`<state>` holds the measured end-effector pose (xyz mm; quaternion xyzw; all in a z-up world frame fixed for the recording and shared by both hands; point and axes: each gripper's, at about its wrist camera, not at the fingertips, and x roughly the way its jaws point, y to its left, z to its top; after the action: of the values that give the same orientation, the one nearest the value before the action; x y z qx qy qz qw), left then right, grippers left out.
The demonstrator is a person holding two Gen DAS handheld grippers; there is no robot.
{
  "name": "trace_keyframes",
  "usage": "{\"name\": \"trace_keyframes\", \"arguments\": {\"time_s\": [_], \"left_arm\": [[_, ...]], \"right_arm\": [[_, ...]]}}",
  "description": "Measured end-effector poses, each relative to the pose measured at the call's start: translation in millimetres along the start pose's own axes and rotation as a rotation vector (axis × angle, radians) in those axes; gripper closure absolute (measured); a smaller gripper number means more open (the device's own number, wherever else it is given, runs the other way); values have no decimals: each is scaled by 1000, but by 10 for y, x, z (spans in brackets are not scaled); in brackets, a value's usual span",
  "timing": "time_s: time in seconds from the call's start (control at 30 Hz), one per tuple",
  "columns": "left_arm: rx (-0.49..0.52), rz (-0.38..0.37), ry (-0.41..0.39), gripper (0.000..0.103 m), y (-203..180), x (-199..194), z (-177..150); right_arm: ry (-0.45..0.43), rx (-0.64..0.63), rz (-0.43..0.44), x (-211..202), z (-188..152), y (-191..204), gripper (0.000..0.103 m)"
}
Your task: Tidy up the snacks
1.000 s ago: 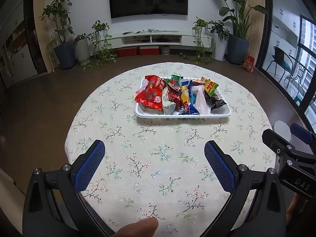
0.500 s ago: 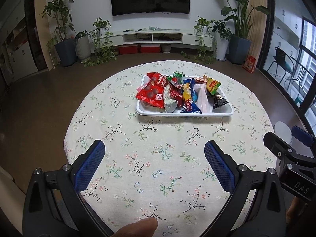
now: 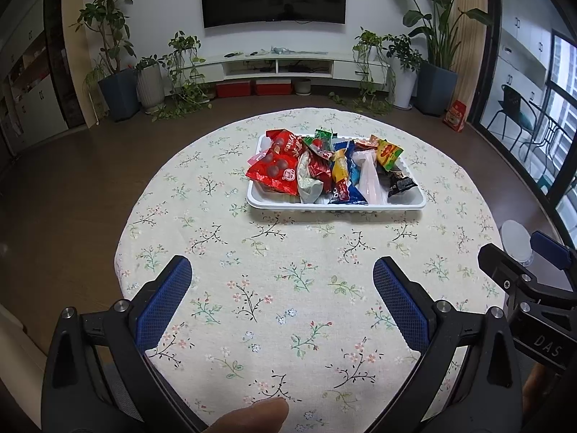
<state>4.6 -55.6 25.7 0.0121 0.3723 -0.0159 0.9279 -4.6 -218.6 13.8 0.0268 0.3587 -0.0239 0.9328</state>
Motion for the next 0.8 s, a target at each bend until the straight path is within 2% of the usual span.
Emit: {"name": "trace_keyframes", "arguments": {"time_s": [0.8], "left_arm": [[1, -7, 6, 1, -20, 49, -37]], "right_arm": [[22, -5, -1, 36, -23, -4, 7]]}}
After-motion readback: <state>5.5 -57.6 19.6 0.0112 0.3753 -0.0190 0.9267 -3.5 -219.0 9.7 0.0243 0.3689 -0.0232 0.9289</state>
